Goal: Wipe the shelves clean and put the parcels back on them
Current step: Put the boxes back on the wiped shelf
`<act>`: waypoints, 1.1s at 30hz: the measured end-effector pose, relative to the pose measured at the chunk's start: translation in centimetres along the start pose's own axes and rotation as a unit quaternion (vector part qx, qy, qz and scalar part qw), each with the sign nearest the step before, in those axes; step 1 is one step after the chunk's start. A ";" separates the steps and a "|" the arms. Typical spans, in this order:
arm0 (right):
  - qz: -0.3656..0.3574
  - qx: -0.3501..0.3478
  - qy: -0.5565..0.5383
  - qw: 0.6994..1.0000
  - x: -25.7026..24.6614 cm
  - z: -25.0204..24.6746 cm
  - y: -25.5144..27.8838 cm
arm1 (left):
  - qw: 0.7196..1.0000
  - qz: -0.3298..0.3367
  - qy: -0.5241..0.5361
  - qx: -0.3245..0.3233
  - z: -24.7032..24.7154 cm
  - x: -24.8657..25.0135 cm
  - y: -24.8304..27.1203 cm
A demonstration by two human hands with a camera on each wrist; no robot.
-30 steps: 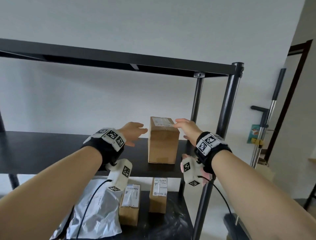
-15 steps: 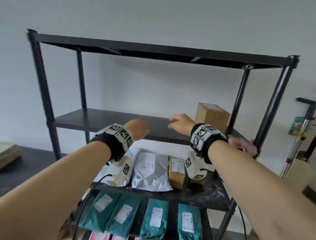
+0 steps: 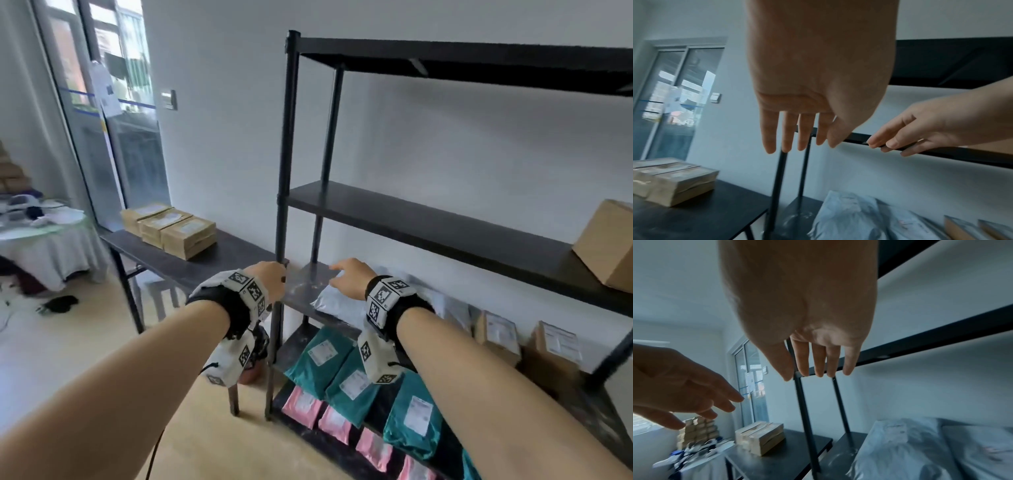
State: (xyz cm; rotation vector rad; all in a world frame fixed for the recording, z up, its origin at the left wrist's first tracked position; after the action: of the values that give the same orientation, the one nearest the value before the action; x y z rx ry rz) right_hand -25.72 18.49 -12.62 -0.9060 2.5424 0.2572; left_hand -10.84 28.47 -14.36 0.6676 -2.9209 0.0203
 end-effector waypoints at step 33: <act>-0.019 -0.167 0.000 0.986 -23.7 31.6 -41.8 | 0.979 -0.191 0.018 -0.076 8.1 -46.0 -25.4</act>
State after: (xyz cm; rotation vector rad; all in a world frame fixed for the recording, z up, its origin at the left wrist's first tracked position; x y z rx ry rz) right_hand 27.86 9.33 -31.41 -1.0722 2.5223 0.6878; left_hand 40.05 25.10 -29.46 1.1708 -2.6744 -0.2262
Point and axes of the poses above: each hand's wrist, its own y-axis away from the middle knuckle, its own z-axis out of the palm, x = y × z, the point moved 2 cm from there along -y, towards the middle knuckle, and after that the axes turned 5 degrees about x, right-handed, at the moved point
